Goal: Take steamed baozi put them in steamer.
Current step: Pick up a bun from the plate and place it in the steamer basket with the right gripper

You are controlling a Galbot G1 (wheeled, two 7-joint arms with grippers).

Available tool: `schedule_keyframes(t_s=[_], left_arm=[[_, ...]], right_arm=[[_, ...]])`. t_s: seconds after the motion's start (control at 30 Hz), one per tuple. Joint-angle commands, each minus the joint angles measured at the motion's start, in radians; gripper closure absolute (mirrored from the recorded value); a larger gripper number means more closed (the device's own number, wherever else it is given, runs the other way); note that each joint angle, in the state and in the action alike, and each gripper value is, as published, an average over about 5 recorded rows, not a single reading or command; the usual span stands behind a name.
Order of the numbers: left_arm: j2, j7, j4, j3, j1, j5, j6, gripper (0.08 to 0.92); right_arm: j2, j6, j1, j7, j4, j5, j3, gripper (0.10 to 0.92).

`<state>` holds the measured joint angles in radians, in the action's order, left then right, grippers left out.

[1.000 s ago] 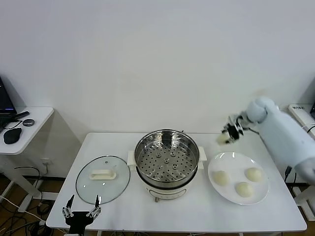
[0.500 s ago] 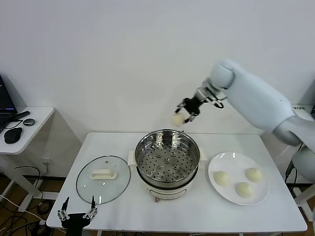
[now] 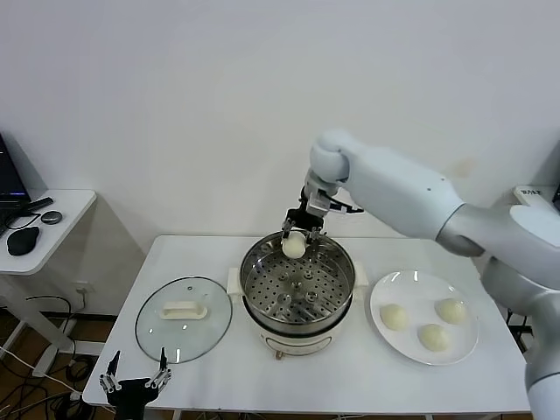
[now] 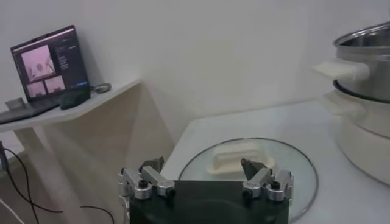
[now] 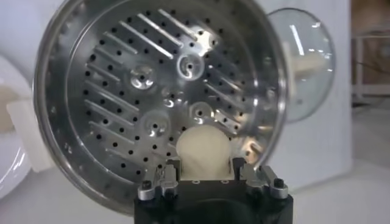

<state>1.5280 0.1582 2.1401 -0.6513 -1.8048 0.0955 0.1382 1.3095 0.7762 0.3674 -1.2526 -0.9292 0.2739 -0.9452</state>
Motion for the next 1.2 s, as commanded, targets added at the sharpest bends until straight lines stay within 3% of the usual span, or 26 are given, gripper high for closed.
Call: schedule_keyframes(t_s=[0.03,0.3,0.53,0.9,1.07,1.2], left_arm=[[0.001,0.003,-0.005,0.0,0.0,-0.003,0.001,0.177],[0.0,0.001,-0.017,-0.003,0.009,-0.008,0.003,0.177],[0.004,0.002,-0.029,0.0,0.013,-0.013,0.004,0.177],[-0.003,-0.002,-0.042,-0.012,0.026,-0.019,0.012,0.177],[-0.003,-0.004,-0.037,-0.009,0.026,-0.018,0.015,0.177],[-0.005,-0.007,-0.029,-0.011,0.022,-0.018,0.017,0.177]], right_arm=[[0.075,0.052,-0.047,0.021,0.104,0.131,0.014,0.516],[0.092,0.051,-0.078,0.075,0.142,0.166,0.02,0.516],[0.1,0.051,-0.068,0.102,0.153,0.111,0.0,0.497],[0.069,0.0,-0.022,0.06,0.119,-0.016,-0.009,0.22],[-0.007,-0.171,0.069,-0.011,0.04,-0.18,0.036,0.203],[-0.149,-0.528,0.162,-0.01,-0.096,-0.342,0.076,0.203]])
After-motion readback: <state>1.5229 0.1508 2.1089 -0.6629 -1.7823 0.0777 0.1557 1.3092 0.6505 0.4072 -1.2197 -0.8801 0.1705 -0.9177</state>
